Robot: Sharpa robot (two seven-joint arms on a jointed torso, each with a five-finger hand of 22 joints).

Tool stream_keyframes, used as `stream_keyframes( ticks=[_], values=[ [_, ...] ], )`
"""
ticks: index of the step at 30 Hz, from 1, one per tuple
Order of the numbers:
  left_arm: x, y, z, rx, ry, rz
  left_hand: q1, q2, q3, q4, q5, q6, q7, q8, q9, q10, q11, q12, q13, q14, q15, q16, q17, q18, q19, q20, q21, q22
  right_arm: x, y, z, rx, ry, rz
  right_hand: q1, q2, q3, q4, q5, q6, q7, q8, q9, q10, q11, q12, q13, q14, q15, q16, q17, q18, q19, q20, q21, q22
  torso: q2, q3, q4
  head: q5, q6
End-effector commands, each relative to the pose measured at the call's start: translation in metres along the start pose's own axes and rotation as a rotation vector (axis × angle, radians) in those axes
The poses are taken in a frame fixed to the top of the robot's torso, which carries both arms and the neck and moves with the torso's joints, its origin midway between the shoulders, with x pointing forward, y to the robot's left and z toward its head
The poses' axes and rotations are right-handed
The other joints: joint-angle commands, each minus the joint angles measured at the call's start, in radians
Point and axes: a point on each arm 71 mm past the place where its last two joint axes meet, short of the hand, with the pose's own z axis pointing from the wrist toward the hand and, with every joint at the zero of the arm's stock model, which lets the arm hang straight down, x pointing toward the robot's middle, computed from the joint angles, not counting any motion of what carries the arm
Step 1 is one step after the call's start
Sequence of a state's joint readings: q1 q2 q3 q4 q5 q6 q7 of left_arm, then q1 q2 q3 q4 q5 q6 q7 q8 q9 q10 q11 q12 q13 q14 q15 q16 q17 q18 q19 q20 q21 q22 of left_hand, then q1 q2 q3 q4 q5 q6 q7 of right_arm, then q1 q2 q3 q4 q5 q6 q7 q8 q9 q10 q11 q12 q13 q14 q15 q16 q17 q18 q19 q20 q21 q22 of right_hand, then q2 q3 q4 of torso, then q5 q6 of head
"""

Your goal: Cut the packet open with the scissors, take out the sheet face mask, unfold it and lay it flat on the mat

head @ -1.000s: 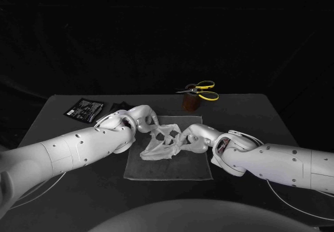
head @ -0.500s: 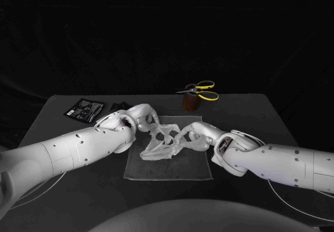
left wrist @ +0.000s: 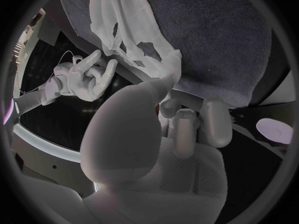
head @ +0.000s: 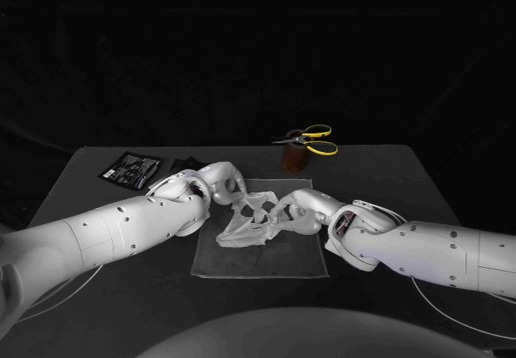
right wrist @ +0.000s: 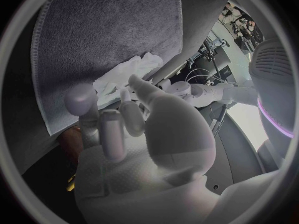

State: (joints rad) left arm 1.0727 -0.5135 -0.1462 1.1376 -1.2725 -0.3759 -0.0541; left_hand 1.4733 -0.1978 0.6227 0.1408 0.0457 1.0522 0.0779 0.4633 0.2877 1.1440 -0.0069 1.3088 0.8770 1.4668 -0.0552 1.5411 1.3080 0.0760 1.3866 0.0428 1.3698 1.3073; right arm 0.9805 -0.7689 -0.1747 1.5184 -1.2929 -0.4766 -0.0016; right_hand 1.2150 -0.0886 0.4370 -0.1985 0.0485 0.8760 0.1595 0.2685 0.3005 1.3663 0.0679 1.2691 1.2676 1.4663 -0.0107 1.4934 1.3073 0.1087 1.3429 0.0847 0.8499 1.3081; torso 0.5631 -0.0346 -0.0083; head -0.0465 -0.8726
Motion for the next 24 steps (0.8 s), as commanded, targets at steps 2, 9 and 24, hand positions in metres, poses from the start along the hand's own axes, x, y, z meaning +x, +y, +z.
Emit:
stream_keyframes(
  ticks=[2,9,24],
  values=[
    [0.0015,-0.0024,0.0009,0.008,0.020,0.005,-0.006,-0.001,0.005,0.001,0.003,-0.006,0.003,0.003,0.088,0.006,0.003,0.004,0.000,0.071,-0.007,0.006,0.162,-0.006,0.007,-0.003,0.004,0.030,0.0066,0.0001,0.0018,-0.005,0.070,-0.038,0.002,-0.011,-0.007,0.000,0.000,0.001,-0.002,-0.002,-0.001,-0.001,0.001,0.001,0.004,0.064,0.005,-0.003,0.094,0.010,-0.003,0.006,-0.002,0.096,0.001,0.0005,0.0001,0.001,0.000],
    [0.0018,-0.0030,0.0012,0.009,0.022,0.003,-0.008,-0.001,0.008,0.000,0.003,-0.007,0.003,0.004,0.090,0.004,0.003,0.003,-0.001,0.071,-0.006,0.006,0.162,-0.006,0.007,-0.003,0.004,0.030,0.0082,-0.0013,0.0052,0.001,0.062,-0.044,0.011,0.017,-0.001,0.003,0.000,0.045,-0.011,0.007,0.000,0.011,-0.007,0.016,0.017,0.068,0.000,0.003,0.105,0.009,0.007,0.007,0.022,0.102,0.000,0.0005,0.0004,0.002,0.000],
    [0.0016,-0.0013,0.0013,0.001,0.022,0.004,-0.010,-0.001,0.010,-0.001,0.003,-0.008,0.003,0.004,0.091,0.003,0.003,0.002,-0.004,0.071,-0.006,0.006,0.163,-0.006,0.007,-0.003,0.004,0.030,0.0043,-0.0023,0.0050,-0.015,0.005,-0.029,0.037,0.090,0.019,0.011,0.000,0.180,-0.069,0.082,0.031,0.043,-0.055,0.047,0.047,0.072,-0.039,0.009,0.118,0.004,0.027,-0.022,0.073,0.114,0.000,0.0004,-0.0001,0.003,0.000]
  ],
)
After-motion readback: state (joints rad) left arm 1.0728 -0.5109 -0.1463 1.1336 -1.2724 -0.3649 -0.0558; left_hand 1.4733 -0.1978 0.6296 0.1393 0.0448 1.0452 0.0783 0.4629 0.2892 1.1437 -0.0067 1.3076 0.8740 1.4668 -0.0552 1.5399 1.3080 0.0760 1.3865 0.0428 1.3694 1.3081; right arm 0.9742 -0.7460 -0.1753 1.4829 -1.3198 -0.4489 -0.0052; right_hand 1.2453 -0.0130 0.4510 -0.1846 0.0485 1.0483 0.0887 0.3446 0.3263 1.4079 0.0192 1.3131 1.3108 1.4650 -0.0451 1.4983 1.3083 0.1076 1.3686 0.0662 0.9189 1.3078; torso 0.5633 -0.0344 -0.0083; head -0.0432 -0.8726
